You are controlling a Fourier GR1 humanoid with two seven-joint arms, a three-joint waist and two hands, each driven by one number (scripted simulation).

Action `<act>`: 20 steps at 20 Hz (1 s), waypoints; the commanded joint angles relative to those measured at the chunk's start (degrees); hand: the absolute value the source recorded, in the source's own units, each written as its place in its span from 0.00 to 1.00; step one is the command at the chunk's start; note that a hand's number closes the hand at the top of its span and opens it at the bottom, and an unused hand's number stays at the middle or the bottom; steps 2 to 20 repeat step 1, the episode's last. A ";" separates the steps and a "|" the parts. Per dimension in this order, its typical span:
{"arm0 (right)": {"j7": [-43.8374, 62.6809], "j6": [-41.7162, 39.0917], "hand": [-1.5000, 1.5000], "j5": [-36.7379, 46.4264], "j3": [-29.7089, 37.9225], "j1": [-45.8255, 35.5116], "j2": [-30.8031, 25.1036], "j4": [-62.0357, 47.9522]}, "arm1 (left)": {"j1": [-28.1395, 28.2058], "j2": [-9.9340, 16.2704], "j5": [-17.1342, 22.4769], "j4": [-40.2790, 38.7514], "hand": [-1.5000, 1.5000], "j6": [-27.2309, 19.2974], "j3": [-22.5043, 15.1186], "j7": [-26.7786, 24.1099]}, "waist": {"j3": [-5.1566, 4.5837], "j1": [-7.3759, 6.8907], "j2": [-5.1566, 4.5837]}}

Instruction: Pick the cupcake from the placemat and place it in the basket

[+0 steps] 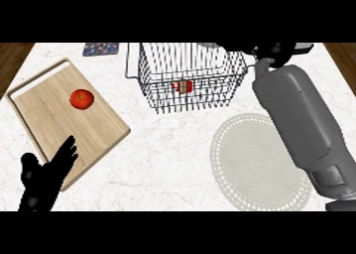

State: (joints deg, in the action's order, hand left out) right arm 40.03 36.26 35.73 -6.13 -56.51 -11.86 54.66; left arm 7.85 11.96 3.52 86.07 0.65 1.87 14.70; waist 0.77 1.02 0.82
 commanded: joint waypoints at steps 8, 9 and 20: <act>4.08 -2.93 0.00 -0.87 0.44 7.84 -3.42 11.50 | 2.51 0.48 1.13 -1.07 0.50 0.64 0.97 3.18 | -0.76 0.93 -0.03; 4.08 -2.93 0.00 -0.87 0.44 7.84 -3.42 11.50 | 2.51 0.48 1.13 -1.07 0.50 0.64 0.97 3.18 | -0.76 0.93 -0.03; 4.08 -2.93 0.00 -0.87 0.44 7.84 -3.42 11.50 | 2.51 0.48 1.13 -1.07 0.50 0.64 0.97 3.18 | -0.76 0.93 -0.03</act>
